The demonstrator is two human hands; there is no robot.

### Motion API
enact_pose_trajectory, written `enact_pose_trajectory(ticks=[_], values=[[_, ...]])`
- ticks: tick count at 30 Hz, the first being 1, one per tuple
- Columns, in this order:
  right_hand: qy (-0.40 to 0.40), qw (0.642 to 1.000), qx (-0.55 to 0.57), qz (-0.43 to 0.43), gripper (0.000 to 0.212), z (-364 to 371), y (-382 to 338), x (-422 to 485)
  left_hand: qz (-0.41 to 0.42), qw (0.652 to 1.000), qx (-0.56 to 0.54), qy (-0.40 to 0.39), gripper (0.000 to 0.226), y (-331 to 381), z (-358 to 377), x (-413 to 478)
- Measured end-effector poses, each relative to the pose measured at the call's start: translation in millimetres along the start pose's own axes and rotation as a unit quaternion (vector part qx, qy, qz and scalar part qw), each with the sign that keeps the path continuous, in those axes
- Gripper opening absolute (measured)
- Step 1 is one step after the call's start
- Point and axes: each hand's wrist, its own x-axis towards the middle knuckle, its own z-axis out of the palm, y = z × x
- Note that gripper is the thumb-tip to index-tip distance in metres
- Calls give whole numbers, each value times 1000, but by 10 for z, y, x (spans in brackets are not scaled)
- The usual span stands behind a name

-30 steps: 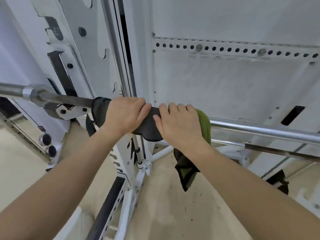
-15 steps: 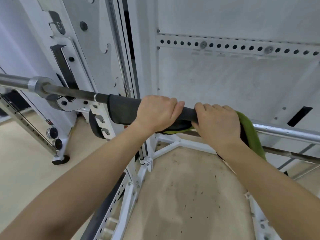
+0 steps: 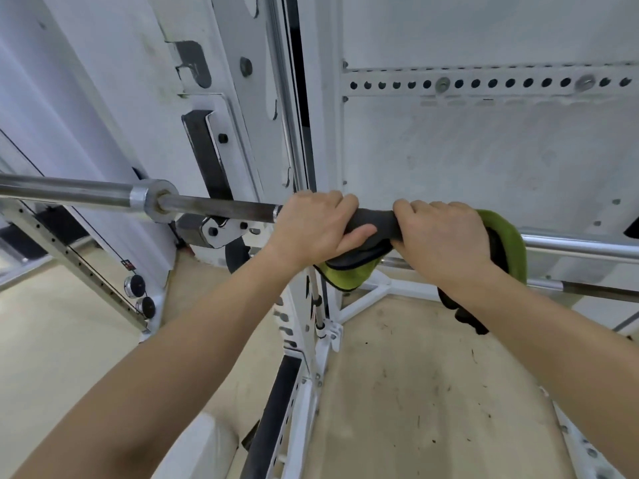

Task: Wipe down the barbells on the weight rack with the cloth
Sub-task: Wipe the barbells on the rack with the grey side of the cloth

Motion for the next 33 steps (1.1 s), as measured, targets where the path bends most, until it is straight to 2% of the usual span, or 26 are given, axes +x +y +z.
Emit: enact_pose_trajectory(ticks=[5,9,11,13,18,24,28,30,33], values=[[-18,999,21,-21,30,-20,-356,226,26,1000,0,-6,68,-413,-88,-204],[-28,999,19,-12,37,-44,-376,229,27,998,18,-44,69,-490,-163,-265],[-19,1000,-8,-3,31,-51,-301,164,9,998,31,-47,54,-345,-138,-180],[-4,1000,-21,-9,27,-34,-155,40,-15,998,30,-52,37,-110,-87,-50],[-15,999,-48,5,27,-119,474,-357,-78,994,18,-74,29,481,-117,230],[-47,997,-54,39,31,-304,1784,-1138,0,994,16,-106,29,1829,-63,1042],[-90,990,-71,82,37,-405,2533,-1605,39,996,0,-81,27,2831,8,1587],[-80,990,-77,91,38,-403,2752,-1737,43,995,-11,-90,22,3133,44,1755],[-65,990,-73,106,36,-394,2828,-1794,44,996,-9,-82,26,3194,92,1797]])
